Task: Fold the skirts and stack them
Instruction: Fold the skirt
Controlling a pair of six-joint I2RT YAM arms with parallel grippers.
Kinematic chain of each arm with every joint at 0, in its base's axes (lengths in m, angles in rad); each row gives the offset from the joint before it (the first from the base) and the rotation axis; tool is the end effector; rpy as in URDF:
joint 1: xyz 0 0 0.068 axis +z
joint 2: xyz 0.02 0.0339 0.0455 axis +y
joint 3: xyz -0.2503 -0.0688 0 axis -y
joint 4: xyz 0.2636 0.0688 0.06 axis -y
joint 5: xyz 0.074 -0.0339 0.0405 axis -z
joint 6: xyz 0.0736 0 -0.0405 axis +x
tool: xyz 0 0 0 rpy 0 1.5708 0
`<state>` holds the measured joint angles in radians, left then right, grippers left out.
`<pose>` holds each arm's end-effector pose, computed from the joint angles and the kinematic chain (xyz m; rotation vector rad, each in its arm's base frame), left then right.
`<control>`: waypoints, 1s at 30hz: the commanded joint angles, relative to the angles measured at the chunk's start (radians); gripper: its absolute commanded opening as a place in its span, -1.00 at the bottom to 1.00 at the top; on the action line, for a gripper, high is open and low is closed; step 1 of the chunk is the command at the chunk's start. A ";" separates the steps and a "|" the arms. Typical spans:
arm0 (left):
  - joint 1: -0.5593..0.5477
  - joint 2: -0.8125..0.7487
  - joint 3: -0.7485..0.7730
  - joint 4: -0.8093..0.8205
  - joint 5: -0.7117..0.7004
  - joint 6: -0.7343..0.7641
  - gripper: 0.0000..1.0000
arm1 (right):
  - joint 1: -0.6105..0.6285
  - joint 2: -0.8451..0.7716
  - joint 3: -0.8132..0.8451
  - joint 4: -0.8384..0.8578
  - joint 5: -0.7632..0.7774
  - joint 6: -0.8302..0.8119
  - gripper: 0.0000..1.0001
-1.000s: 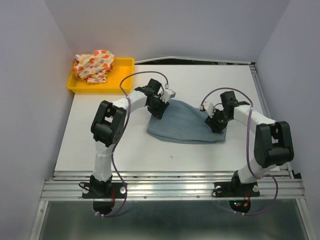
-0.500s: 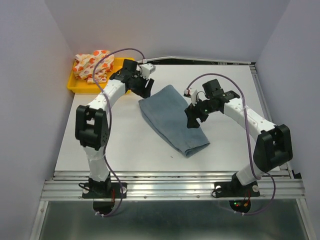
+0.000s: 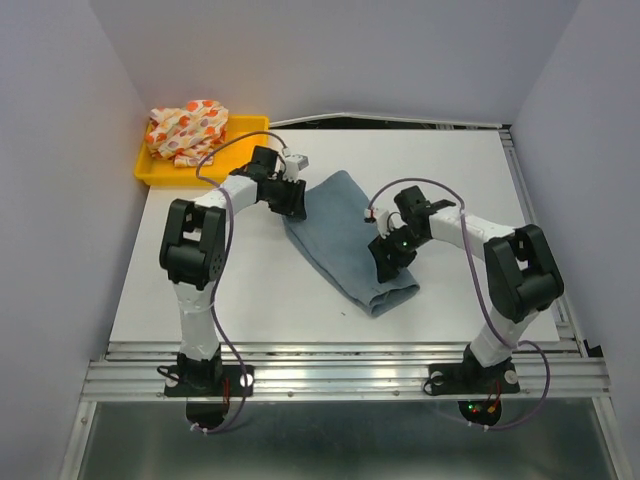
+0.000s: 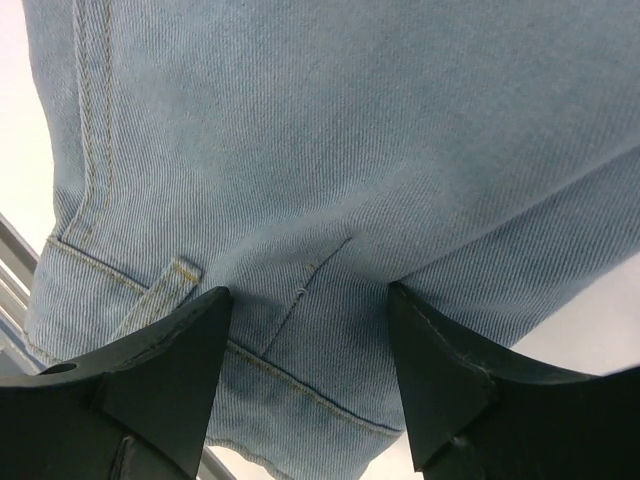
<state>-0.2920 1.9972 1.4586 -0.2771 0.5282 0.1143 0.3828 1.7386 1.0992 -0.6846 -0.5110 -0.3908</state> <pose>0.4441 -0.1722 0.1575 0.7190 2.2448 -0.7137 0.3046 0.1615 0.1171 -1.1425 2.5641 0.7315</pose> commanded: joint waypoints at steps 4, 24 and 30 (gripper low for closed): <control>0.031 0.210 0.250 -0.135 -0.020 0.007 -0.07 | 0.163 0.001 -0.068 0.051 -0.096 0.124 0.38; 0.047 -0.133 0.040 -0.117 0.291 0.224 0.02 | -0.067 0.220 0.447 0.404 -0.268 0.519 0.19; 0.028 -0.150 -0.145 -0.208 0.340 0.352 -0.22 | -0.067 0.419 0.514 0.563 -0.278 0.609 0.16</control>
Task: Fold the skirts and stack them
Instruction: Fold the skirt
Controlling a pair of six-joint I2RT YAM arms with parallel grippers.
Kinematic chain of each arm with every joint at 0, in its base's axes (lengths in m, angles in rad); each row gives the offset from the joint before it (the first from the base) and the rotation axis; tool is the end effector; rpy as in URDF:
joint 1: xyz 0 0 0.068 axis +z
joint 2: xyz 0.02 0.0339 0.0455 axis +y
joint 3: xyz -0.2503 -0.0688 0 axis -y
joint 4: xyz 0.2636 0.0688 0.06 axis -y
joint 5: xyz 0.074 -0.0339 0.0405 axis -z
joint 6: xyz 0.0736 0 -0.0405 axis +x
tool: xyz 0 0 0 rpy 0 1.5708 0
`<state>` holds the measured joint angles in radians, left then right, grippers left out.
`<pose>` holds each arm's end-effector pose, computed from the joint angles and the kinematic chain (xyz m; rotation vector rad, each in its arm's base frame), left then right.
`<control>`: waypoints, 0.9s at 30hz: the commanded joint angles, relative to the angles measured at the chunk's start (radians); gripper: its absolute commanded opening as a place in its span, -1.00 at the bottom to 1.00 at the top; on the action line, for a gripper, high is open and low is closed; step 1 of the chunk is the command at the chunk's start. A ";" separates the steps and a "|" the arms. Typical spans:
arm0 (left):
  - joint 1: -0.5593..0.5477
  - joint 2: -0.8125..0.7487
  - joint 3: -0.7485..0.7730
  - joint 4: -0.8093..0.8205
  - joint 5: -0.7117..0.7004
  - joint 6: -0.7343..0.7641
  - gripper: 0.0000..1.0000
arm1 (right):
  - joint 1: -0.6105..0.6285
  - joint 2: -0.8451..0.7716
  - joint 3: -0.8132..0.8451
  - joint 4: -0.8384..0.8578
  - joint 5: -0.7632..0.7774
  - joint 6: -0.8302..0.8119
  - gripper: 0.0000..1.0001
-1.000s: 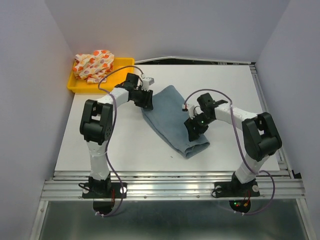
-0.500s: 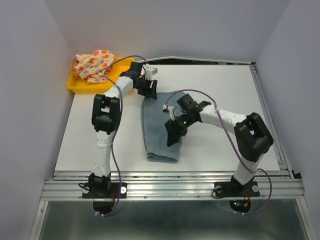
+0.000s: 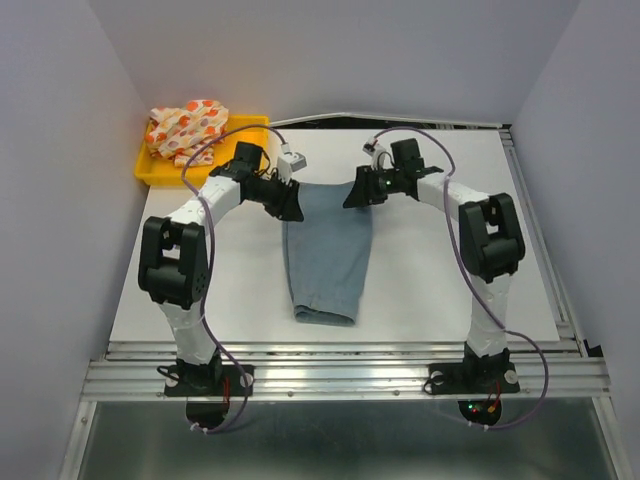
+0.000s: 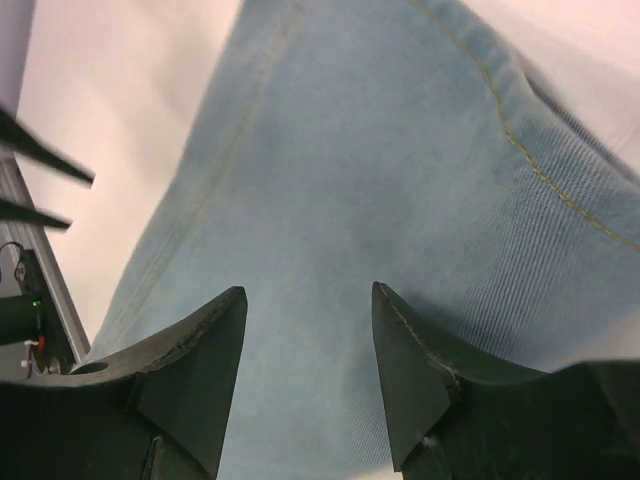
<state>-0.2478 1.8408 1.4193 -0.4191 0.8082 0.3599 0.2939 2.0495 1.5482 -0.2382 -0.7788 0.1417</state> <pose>0.4088 -0.1583 0.2086 1.0134 2.0156 -0.9029 0.4527 0.1910 0.1764 -0.5795 2.2207 1.1202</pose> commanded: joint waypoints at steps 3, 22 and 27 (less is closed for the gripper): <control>-0.019 0.021 -0.184 -0.069 0.054 0.129 -0.30 | 0.013 0.228 0.118 0.119 0.045 0.085 0.12; -0.056 -0.250 -0.334 0.189 -0.246 0.322 0.97 | -0.038 0.089 0.125 -0.125 -0.011 0.007 0.61; -0.065 -0.550 -0.575 0.369 -0.395 0.539 0.97 | 0.059 -0.035 0.030 -0.185 -0.016 -0.043 0.64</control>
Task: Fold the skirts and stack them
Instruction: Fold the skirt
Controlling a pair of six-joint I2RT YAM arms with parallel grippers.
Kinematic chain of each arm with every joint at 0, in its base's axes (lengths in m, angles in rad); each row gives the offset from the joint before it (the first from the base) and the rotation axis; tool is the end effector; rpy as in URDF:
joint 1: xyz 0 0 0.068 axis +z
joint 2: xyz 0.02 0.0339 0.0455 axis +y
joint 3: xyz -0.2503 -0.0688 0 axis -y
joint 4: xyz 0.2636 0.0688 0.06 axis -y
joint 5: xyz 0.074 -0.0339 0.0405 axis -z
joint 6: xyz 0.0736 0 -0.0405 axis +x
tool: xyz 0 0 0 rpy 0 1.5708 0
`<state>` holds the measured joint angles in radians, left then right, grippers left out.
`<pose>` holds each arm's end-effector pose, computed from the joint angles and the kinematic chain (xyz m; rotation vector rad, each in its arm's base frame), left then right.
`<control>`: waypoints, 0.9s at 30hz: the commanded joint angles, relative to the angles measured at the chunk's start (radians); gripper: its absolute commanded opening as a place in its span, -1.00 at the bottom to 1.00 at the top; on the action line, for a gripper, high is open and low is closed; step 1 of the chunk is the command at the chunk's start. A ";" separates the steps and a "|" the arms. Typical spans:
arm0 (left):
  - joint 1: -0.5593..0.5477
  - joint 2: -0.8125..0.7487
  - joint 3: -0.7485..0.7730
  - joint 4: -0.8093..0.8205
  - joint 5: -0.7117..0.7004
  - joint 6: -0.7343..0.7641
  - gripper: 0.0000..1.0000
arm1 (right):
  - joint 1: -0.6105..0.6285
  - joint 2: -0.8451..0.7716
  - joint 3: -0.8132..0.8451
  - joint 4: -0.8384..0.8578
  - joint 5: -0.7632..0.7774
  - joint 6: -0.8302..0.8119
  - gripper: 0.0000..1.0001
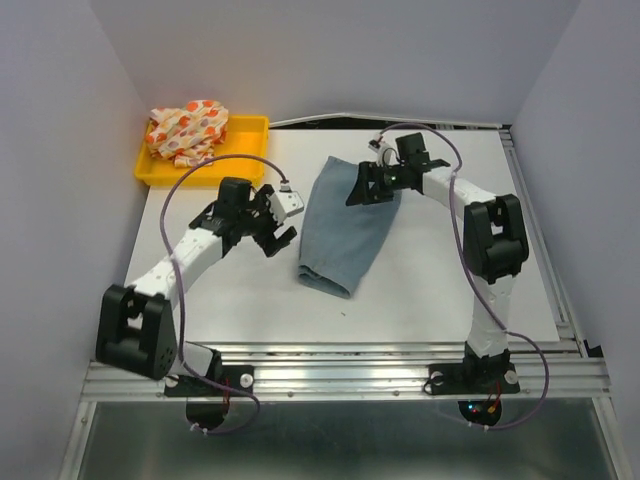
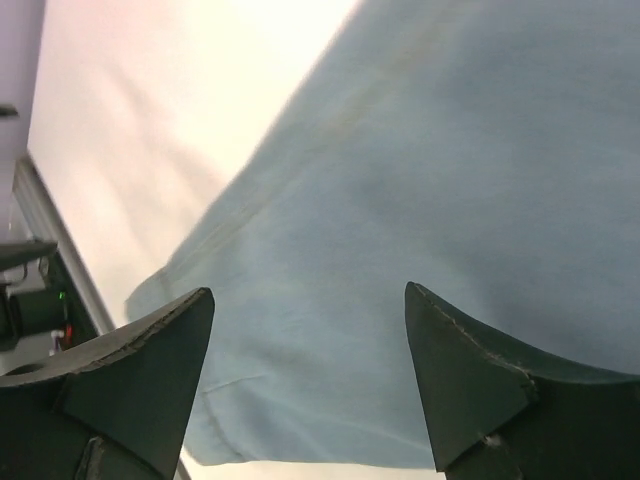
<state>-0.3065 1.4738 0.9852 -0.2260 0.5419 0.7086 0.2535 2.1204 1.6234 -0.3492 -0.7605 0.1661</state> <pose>0.3320 -0.1449 0.2021 1.2990 1.7681 -0.3941 0.4669 0.1734 0.1587 -0.4612 2.3467 1.1111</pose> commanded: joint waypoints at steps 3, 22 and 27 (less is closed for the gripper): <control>-0.008 -0.328 -0.251 0.218 -0.086 0.303 0.97 | 0.177 -0.114 -0.097 -0.080 0.013 -0.088 0.63; -0.344 -0.320 -0.789 0.870 -0.186 0.767 0.97 | 0.286 0.108 -0.152 -0.024 0.104 -0.036 0.33; -0.402 -0.221 -0.813 0.976 -0.211 0.769 0.97 | 0.286 0.113 -0.169 -0.024 0.102 -0.050 0.32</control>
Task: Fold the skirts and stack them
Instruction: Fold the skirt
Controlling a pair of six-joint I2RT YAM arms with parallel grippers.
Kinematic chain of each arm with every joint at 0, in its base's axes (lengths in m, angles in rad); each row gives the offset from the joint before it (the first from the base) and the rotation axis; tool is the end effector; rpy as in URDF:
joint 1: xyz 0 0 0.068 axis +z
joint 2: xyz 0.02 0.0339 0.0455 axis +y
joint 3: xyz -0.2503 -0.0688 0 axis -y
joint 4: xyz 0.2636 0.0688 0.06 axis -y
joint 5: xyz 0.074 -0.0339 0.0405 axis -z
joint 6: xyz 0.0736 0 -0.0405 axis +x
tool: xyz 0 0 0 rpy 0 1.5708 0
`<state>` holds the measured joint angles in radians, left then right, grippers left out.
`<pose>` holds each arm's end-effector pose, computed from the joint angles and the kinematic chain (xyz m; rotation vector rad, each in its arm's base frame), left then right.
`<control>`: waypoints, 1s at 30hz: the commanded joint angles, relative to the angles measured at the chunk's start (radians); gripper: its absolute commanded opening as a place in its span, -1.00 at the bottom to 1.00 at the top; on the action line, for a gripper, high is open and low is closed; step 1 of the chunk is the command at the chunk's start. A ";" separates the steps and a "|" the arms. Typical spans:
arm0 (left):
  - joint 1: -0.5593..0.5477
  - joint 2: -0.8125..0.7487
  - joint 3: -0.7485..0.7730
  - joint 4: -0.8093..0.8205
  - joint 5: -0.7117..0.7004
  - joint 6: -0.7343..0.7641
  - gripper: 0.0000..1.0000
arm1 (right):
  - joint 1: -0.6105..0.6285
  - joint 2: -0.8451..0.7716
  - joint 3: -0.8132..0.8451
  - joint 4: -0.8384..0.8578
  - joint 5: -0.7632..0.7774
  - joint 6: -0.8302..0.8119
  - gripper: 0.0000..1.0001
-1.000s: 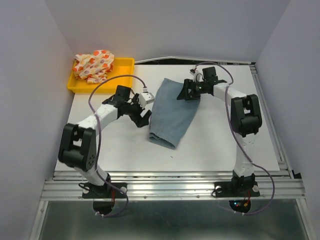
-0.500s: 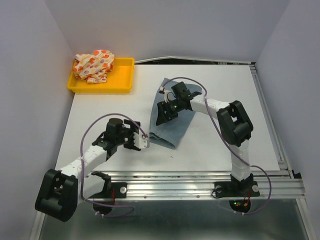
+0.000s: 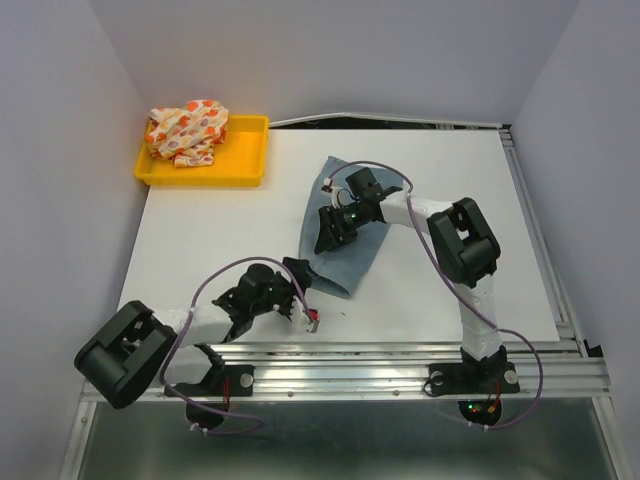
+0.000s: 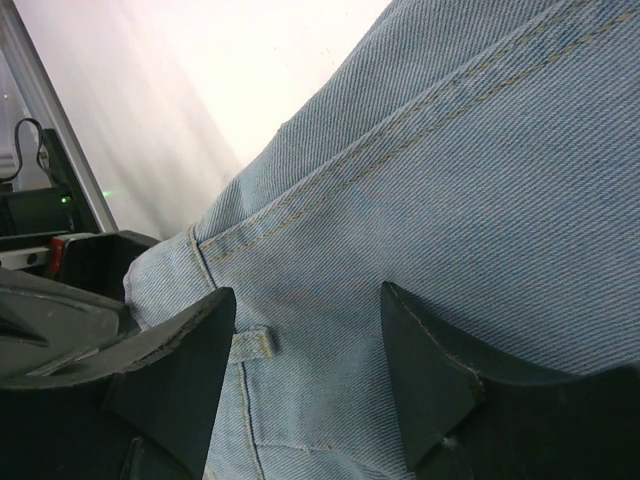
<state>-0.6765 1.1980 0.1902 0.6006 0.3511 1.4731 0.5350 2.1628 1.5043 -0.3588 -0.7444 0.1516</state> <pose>0.1804 -0.1773 0.0990 1.8166 0.7253 0.1780 0.3808 0.2837 0.0984 -0.7831 2.5124 1.2116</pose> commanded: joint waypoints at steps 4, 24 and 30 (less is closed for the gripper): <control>-0.070 0.167 0.011 0.261 -0.058 -0.017 0.97 | 0.005 0.075 -0.062 -0.014 0.080 -0.040 0.31; -0.164 0.192 0.119 0.082 -0.185 -0.028 -0.56 | 0.005 0.002 -0.069 -0.022 0.020 -0.063 0.32; -0.169 0.242 0.218 -0.004 -0.235 -0.120 -0.87 | 0.005 -0.030 -0.018 -0.101 0.029 -0.139 0.56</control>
<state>-0.8429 1.4334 0.3359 0.6586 0.1516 1.4197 0.5262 2.1494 1.4761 -0.3435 -0.7971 0.0952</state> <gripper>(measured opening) 0.222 0.711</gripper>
